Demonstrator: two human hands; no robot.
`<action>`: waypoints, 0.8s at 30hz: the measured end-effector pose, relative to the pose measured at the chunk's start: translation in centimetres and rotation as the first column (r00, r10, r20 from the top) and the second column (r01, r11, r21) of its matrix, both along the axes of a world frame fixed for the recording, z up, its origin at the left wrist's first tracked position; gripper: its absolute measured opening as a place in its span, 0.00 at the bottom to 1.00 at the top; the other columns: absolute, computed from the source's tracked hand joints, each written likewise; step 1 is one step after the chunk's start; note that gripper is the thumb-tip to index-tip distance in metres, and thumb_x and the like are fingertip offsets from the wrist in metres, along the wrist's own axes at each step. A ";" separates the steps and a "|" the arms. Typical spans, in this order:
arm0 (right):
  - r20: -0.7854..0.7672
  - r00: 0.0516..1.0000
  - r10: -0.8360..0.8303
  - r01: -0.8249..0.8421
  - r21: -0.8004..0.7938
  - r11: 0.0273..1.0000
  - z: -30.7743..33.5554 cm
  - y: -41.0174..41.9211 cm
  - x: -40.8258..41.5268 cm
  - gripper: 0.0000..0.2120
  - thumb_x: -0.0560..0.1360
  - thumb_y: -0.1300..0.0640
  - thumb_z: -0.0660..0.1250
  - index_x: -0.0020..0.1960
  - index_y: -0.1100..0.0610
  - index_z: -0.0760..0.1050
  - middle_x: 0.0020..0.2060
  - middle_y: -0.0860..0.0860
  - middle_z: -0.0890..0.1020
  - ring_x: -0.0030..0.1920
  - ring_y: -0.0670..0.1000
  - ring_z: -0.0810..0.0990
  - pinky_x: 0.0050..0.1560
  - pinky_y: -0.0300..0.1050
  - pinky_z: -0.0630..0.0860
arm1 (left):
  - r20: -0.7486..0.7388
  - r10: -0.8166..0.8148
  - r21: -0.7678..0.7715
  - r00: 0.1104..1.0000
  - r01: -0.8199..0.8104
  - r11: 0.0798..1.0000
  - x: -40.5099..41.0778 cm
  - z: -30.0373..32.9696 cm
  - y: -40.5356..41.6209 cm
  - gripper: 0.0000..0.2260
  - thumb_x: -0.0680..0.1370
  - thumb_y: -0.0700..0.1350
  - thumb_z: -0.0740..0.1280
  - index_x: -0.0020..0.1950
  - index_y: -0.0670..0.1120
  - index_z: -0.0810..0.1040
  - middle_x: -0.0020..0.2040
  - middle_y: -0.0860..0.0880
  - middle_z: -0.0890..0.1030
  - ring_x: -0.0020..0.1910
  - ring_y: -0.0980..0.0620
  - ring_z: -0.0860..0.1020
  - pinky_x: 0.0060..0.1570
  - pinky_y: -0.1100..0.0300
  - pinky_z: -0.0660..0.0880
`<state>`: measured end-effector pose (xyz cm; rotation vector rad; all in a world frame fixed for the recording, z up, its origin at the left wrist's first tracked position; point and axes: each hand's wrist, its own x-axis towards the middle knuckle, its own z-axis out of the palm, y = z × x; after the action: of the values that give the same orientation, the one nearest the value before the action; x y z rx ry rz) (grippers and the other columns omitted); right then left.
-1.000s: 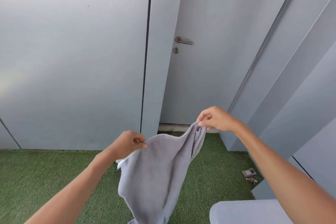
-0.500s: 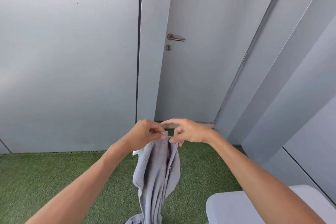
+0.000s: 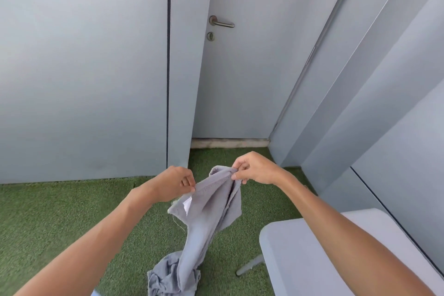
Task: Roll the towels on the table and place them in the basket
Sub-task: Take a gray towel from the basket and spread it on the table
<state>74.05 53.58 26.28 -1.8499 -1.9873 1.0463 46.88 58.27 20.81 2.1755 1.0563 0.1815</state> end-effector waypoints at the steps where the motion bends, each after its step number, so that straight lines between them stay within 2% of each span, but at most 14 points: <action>1: 0.002 1.000 -0.005 0.005 -0.001 1.000 -0.2 -0.4 0.1 0.05 0.73 0.55 0.73 0.47 0.55 0.81 0.37 0.52 0.85 0.37 0.50 0.83 0.50 0.50 0.79 | 0.010 -0.004 -0.019 1.000 0.004 1.000 0.5 -0.8 -0.4 0.02 0.77 0.47 0.69 0.45 0.53 0.78 0.44 0.56 0.81 0.44 0.60 0.79 0.45 0.69 0.74; 4: 0.019 0.999 -0.048 0.048 0.004 0.999 -0.3 -1.4 1.0 0.05 0.74 0.55 0.72 0.48 0.55 0.80 0.38 0.53 0.85 0.37 0.49 0.83 0.50 0.52 0.79 | 0.074 0.027 -0.081 0.997 -0.021 0.997 1.8 -3.0 -1.5 0.03 0.78 0.46 0.68 0.49 0.49 0.76 0.48 0.52 0.81 0.46 0.56 0.78 0.49 0.64 0.76; 6: 0.029 0.996 -0.089 0.089 0.004 0.996 -0.3 -2.1 2.0 0.06 0.74 0.55 0.72 0.48 0.56 0.81 0.38 0.54 0.85 0.37 0.50 0.83 0.50 0.52 0.79 | 0.093 0.025 -0.115 0.995 -0.014 0.993 2.3 -4.2 -2.0 0.03 0.78 0.45 0.68 0.49 0.49 0.75 0.48 0.51 0.81 0.46 0.56 0.78 0.47 0.66 0.75; 8: 0.035 0.991 -0.127 0.128 -0.007 0.992 -0.5 -2.8 2.9 0.06 0.74 0.55 0.72 0.49 0.56 0.81 0.39 0.54 0.85 0.37 0.49 0.83 0.49 0.49 0.79 | 0.098 0.019 -0.139 0.995 -0.005 0.990 2.8 -4.8 -2.4 0.04 0.77 0.45 0.68 0.50 0.50 0.75 0.48 0.51 0.80 0.45 0.56 0.78 0.44 0.68 0.73; 11: 0.034 0.982 -0.187 0.188 -0.009 0.982 -1.3 -3.9 3.6 0.06 0.73 0.56 0.73 0.48 0.57 0.81 0.38 0.54 0.85 0.36 0.48 0.83 0.45 0.42 0.77 | 0.080 -0.025 -0.137 0.996 0.035 0.990 3.6 -5.2 -2.4 0.05 0.78 0.46 0.68 0.53 0.51 0.78 0.48 0.53 0.81 0.46 0.56 0.79 0.48 0.64 0.74; 13: 0.035 0.976 -0.216 0.216 -0.009 0.976 -2.2 -4.5 4.4 0.05 0.73 0.57 0.73 0.47 0.57 0.81 0.37 0.54 0.85 0.35 0.48 0.82 0.46 0.43 0.77 | 0.039 -0.078 -0.134 0.996 0.083 0.988 4.3 -5.3 -2.5 0.03 0.78 0.47 0.67 0.50 0.51 0.80 0.47 0.54 0.82 0.46 0.56 0.80 0.50 0.62 0.75; 16: 0.037 0.964 -0.264 0.264 -0.008 0.964 -4.1 -5.3 6.1 0.04 0.72 0.59 0.73 0.47 0.55 0.82 0.34 0.51 0.85 0.35 0.50 0.83 0.46 0.45 0.78 | 0.024 -0.103 -0.167 0.994 0.105 0.980 5.6 -5.5 -3.5 0.08 0.79 0.51 0.65 0.46 0.48 0.79 0.45 0.54 0.82 0.43 0.56 0.79 0.47 0.59 0.77; 17: 0.056 0.959 -0.279 0.279 -0.006 0.960 -4.8 -5.5 6.7 0.07 0.72 0.60 0.73 0.50 0.55 0.82 0.33 0.50 0.85 0.35 0.49 0.83 0.45 0.43 0.78 | 0.052 -0.084 -0.178 0.995 0.092 0.980 6.2 -5.6 -3.8 0.09 0.80 0.51 0.65 0.46 0.48 0.78 0.43 0.52 0.82 0.40 0.55 0.79 0.44 0.58 0.78; 19: 0.169 0.945 -0.282 0.287 -0.006 0.958 -6.5 -5.9 8.5 0.18 0.73 0.61 0.72 0.63 0.55 0.77 0.32 0.49 0.83 0.35 0.47 0.81 0.41 0.37 0.73 | 0.083 -0.021 -0.184 0.996 0.036 0.982 7.7 -6.0 -4.6 0.08 0.80 0.49 0.64 0.46 0.46 0.77 0.42 0.49 0.82 0.38 0.50 0.79 0.41 0.52 0.78; 20: 0.244 0.930 -0.274 0.288 -0.021 0.957 -7.4 -6.0 9.6 0.23 0.73 0.62 0.71 0.68 0.57 0.73 0.33 0.49 0.83 0.36 0.47 0.81 0.40 0.36 0.72 | 0.074 0.014 -0.194 0.997 0.000 0.981 8.6 -6.4 -4.9 0.07 0.80 0.48 0.64 0.47 0.46 0.77 0.41 0.47 0.82 0.38 0.48 0.79 0.41 0.52 0.77; 21: 0.319 0.910 -0.263 0.290 -0.037 0.956 -8.3 -6.1 10.9 0.25 0.73 0.62 0.70 0.69 0.57 0.72 0.35 0.51 0.82 0.37 0.49 0.80 0.40 0.39 0.73 | 0.056 0.047 -0.213 0.997 -0.034 0.977 9.3 -6.9 -5.3 0.07 0.80 0.47 0.65 0.47 0.45 0.77 0.41 0.47 0.81 0.37 0.48 0.78 0.39 0.54 0.77; 22: 0.414 0.876 -0.248 0.294 -0.051 0.954 -9.2 -6.2 12.2 0.20 0.73 0.63 0.70 0.65 0.54 0.76 0.36 0.52 0.80 0.38 0.52 0.79 0.41 0.43 0.75 | 0.039 0.075 -0.233 0.996 -0.064 0.970 10.0 -7.7 -5.6 0.07 0.79 0.47 0.65 0.47 0.45 0.77 0.41 0.47 0.81 0.35 0.50 0.76 0.36 0.58 0.75; 23: 0.506 0.831 -0.230 0.298 -0.056 0.953 -10.1 -6.4 13.6 0.12 0.72 0.63 0.70 0.53 0.52 0.81 0.35 0.54 0.78 0.38 0.55 0.79 0.41 0.48 0.76 | 0.022 0.108 -0.256 0.994 -0.099 0.962 10.7 -8.5 -6.0 0.07 0.79 0.47 0.65 0.46 0.44 0.77 0.39 0.48 0.80 0.33 0.52 0.74 0.32 0.62 0.72; 24: 0.582 0.781 -0.228 0.312 -0.046 0.949 -10.7 -6.4 14.8 0.08 0.71 0.64 0.69 0.40 0.52 0.79 0.33 0.54 0.77 0.37 0.57 0.79 0.40 0.50 0.76 | 0.011 0.148 -0.279 0.989 -0.139 0.950 11.4 -9.2 -6.4 0.08 0.80 0.47 0.65 0.45 0.43 0.76 0.36 0.49 0.78 0.31 0.53 0.73 0.29 0.66 0.68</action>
<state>88.87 47.18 15.54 -2.6826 -1.8548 0.5934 58.27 51.86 11.57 1.8415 1.1494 0.1245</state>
